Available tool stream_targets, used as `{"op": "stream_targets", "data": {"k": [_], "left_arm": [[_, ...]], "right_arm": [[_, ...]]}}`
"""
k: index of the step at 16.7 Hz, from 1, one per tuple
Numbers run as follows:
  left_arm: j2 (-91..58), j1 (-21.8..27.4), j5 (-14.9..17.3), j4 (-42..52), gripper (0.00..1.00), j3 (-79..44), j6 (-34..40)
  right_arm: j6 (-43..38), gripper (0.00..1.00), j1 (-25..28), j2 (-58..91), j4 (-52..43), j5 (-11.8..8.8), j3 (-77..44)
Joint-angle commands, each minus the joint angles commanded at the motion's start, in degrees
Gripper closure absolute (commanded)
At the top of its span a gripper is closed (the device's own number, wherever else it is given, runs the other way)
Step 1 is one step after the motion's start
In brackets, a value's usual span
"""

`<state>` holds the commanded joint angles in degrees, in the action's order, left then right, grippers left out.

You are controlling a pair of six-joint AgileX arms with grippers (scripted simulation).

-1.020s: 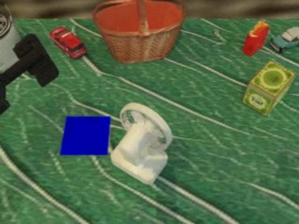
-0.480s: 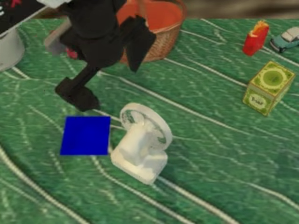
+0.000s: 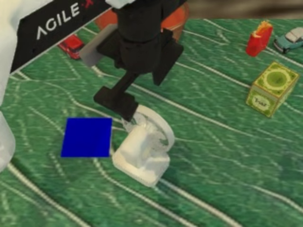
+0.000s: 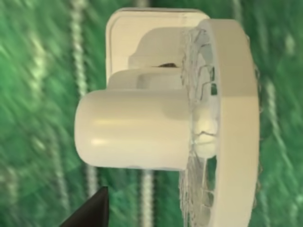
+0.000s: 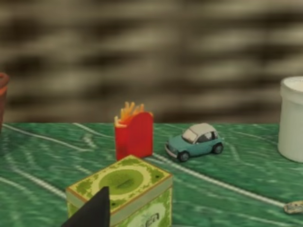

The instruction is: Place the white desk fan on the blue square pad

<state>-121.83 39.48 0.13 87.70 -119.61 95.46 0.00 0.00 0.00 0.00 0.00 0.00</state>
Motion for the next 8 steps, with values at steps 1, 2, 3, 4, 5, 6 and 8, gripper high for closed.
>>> {"op": "stream_targets", "data": {"k": [1,2,3,4,5,6,8], "left_arm": [[0.0,0.0,0.0,0.0,0.0,0.0,0.0],[0.0,0.0,0.0,0.0,0.0,0.0,0.0],[0.13,-0.28,-0.03,-0.15,0.0,0.14,-0.07],[0.14,-0.27,-0.03,-0.32,0.0,0.34,-0.09],[0.2,-0.23,-0.01,-1.04,0.0,1.13,-0.15],[0.34,-0.2,0.0,-2.21,0.0,2.47,-0.21],[0.69,-0.22,-0.01,-5.38,0.0,6.07,-0.21]], "right_arm": [[0.0,0.0,0.0,0.0,0.0,0.0,0.0],[0.0,0.0,0.0,0.0,0.0,0.0,0.0],[0.0,0.0,0.0,0.0,0.0,0.0,0.0],[0.0,0.0,0.0,0.0,0.0,0.0,0.0],[0.0,0.0,0.0,0.0,0.0,0.0,0.0],[0.0,0.0,0.0,0.0,0.0,0.0,0.0],[0.0,0.0,0.0,0.0,0.0,0.0,0.0]]}}
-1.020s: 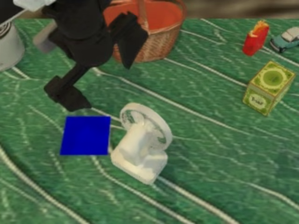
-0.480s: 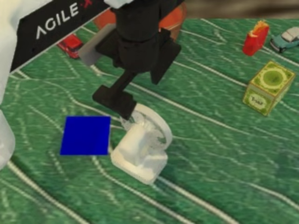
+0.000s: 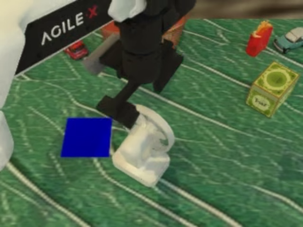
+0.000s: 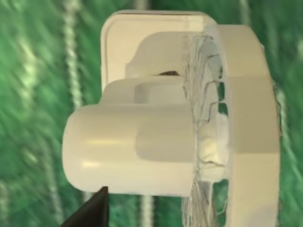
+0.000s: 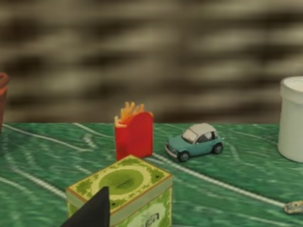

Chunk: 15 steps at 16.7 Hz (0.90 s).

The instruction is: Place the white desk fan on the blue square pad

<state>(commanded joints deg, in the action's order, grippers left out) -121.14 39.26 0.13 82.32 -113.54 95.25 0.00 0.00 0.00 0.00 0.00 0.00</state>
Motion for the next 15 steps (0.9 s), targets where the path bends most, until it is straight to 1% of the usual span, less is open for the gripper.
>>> {"op": "stream_targets", "data": {"k": [4,8,15], "left_arm": [[0.53,0.1,0.0,-6.11,0.0,6.68,0.11],[0.57,0.11,0.0,-6.69,0.0,7.27,0.12],[0.57,0.11,0.0,-6.69,0.53,7.27,0.12]], "right_arm": [[0.0,0.0,0.0,0.0,0.0,0.0,0.0],[0.0,0.0,0.0,0.0,0.0,0.0,0.0],[0.0,0.0,0.0,0.0,0.0,0.0,0.0]]}}
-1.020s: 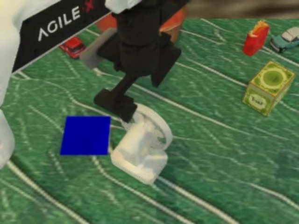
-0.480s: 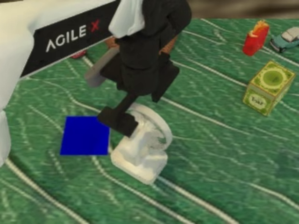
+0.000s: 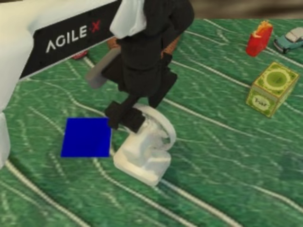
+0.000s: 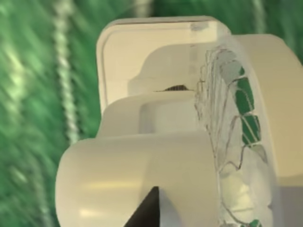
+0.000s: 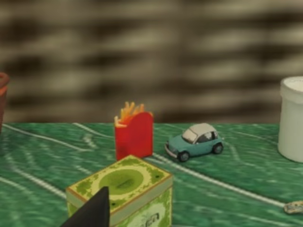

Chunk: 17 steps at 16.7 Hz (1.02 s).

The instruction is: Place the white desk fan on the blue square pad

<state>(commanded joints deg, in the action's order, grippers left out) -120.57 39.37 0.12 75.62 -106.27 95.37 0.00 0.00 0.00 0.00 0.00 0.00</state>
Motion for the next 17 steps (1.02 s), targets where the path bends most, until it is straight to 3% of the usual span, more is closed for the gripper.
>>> {"op": "stream_targets", "data": {"k": [6,17], "left_arm": [[0.0,0.0,0.0,0.0,0.98,0.0,0.0],[-0.09,-0.16,-0.01,1.04,1.0,-0.98,0.08]], "right_arm": [[0.0,0.0,0.0,0.0,0.0,0.0,0.0],[0.0,0.0,0.0,0.0,0.0,0.0,0.0]]}}
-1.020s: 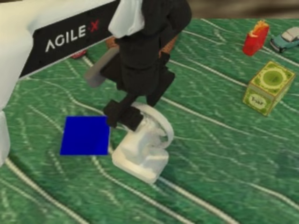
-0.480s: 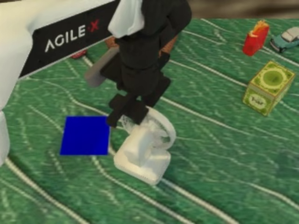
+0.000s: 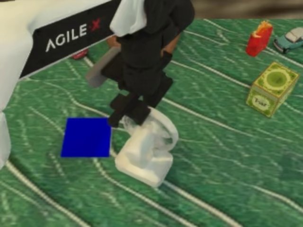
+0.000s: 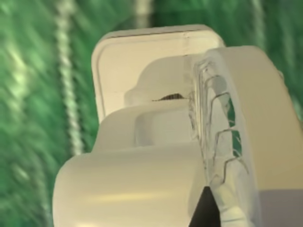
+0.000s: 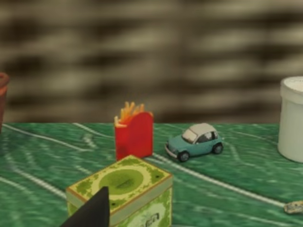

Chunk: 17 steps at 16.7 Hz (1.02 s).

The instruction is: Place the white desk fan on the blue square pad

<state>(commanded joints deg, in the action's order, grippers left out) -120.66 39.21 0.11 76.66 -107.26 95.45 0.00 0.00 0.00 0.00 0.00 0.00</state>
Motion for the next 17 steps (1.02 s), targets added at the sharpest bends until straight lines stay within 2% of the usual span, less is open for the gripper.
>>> {"op": "stream_targets", "data": {"k": [6,12,15,17], "left_arm": [[-1.09,-0.83,0.03,10.12,1.0,-11.41,0.05],[-0.92,-0.61,0.04,10.96,1.0,-12.27,-0.14],[-0.96,-0.72,0.26,10.87,1.0,-11.66,-3.43],[-0.84,-1.07,0.55,10.58,1.0,-10.9,-8.68]], "right_arm": [[0.0,0.0,0.0,0.0,0.0,0.0,0.0],[0.0,0.0,0.0,0.0,0.0,0.0,0.0],[0.0,0.0,0.0,0.0,0.0,0.0,0.0],[0.0,0.0,0.0,0.0,0.0,0.0,0.0]]}}
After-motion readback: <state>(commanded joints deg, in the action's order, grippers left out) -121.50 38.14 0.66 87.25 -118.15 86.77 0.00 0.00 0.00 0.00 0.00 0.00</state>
